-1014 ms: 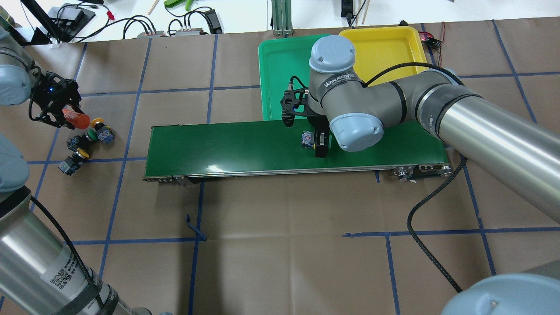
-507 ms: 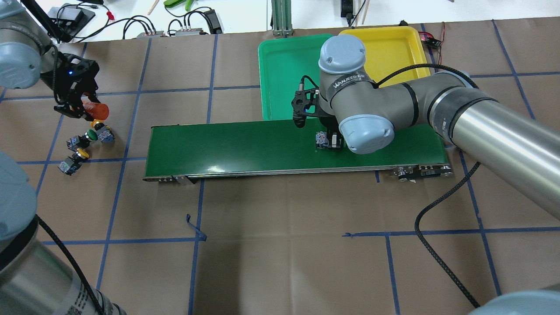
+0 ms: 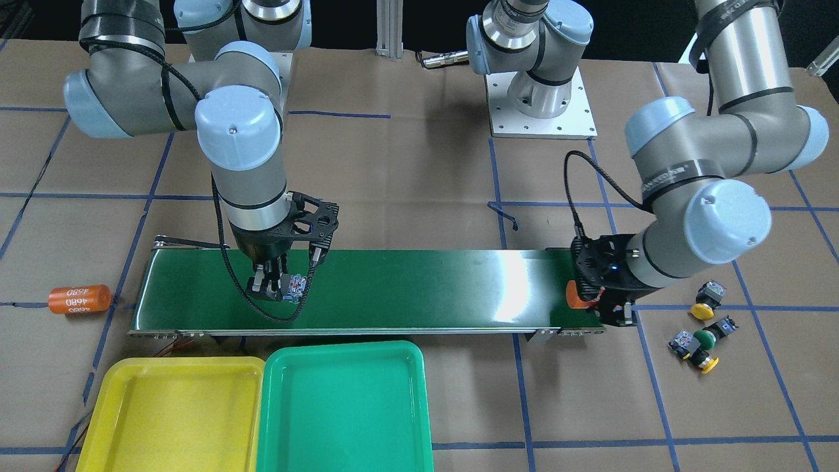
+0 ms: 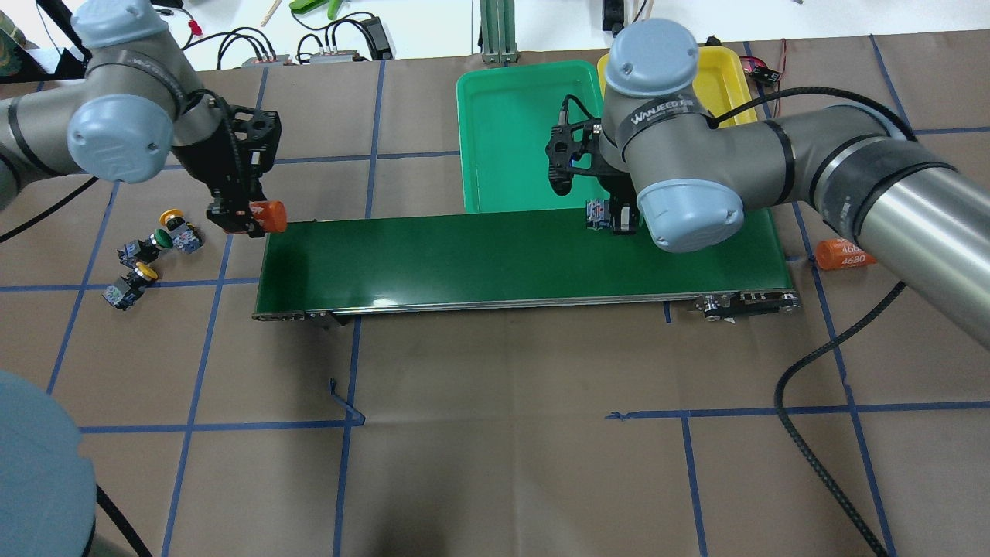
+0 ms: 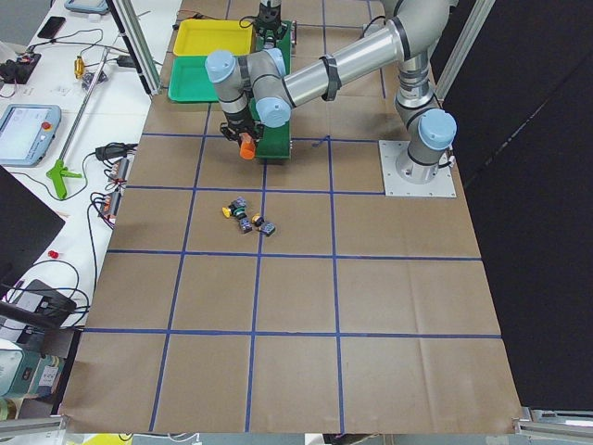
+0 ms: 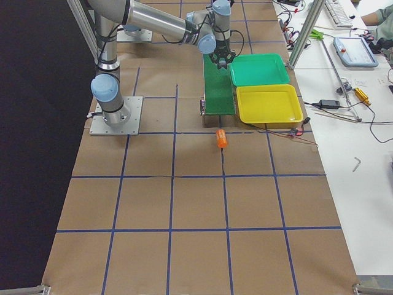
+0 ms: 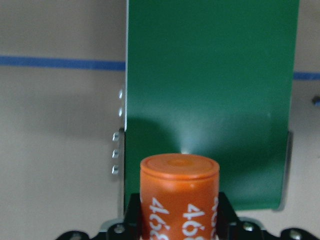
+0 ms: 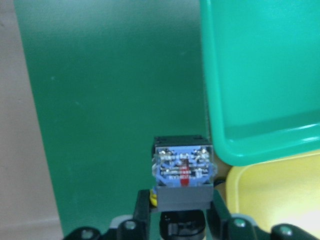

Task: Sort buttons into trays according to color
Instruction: 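Drop green-cap button in green tray while left gripper sets cylinder on belt, then grasp a yellow-cap button from the pile with the left gripper, then set yellow-cap button on the belt while right gripper grasps the cylinder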

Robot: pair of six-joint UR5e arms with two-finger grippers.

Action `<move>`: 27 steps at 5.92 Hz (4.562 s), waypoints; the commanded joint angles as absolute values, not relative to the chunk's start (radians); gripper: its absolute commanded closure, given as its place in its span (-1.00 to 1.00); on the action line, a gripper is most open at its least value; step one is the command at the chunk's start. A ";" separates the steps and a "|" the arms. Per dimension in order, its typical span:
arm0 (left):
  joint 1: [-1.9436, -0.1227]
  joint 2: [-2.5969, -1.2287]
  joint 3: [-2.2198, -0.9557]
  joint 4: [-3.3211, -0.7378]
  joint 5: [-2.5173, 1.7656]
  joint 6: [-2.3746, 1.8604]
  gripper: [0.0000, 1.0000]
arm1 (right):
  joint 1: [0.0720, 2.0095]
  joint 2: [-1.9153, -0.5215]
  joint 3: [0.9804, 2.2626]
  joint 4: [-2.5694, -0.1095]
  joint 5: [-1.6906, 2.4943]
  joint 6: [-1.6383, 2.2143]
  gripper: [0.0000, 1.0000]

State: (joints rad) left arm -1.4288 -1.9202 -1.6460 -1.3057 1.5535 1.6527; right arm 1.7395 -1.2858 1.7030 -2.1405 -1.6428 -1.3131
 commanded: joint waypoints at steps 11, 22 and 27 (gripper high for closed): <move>-1.044 -1.953 -1.721 -1.071 1.528 1.399 -0.97 | 1.770 -1.293 1.437 -1.709 -1.460 -1.319 -1.00; -0.925 -1.943 -1.770 -1.114 1.539 1.354 1.00 | 1.789 -1.411 1.520 -1.646 -1.499 -1.322 -1.00; -1.509 -1.862 -1.784 -1.180 1.542 1.489 0.97 | 1.789 -1.410 1.523 -1.647 -1.502 -1.324 -1.00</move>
State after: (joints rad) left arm -1.4338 -1.8479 -1.7738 -1.1807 1.5409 1.4748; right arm 1.7886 -1.4097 1.5222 -1.6474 -1.5007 -1.3241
